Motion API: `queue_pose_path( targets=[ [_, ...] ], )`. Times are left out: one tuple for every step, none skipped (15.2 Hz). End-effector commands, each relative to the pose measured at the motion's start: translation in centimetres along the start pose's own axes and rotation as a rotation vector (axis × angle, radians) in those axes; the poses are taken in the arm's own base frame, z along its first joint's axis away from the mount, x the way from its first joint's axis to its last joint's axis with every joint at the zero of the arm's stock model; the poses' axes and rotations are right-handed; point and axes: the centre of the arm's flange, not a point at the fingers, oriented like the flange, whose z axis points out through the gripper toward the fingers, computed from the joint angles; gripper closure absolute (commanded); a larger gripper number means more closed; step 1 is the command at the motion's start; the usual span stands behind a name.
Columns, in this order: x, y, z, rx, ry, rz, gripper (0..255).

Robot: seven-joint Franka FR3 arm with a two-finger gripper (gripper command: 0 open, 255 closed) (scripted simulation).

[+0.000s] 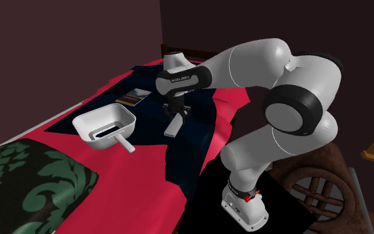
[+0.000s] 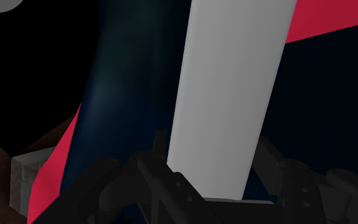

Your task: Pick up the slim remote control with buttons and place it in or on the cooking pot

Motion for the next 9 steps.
queue_pose_path(
  targets=[
    [-0.1,0.1,-1.1,0.0,0.0,0.0,255],
    [0.0,0.1,-1.6,0.0,0.0,0.0,255],
    [0.0,0.1,-2.2,0.0,0.0,0.0,255],
    [0.0,0.1,-2.7,0.0,0.0,0.0,255],
    [0.0,0.1,-3.2,0.0,0.0,0.0,255],
    [0.0,0.2,-3.7,0.0,0.0,0.0,255],
    [0.0,0.2,-4.3,0.0,0.0,0.0,255],
    [0.0,0.2,-4.8,0.0,0.0,0.0,255],
    [0.0,0.2,-5.3,0.0,0.0,0.0,255]
  ],
)
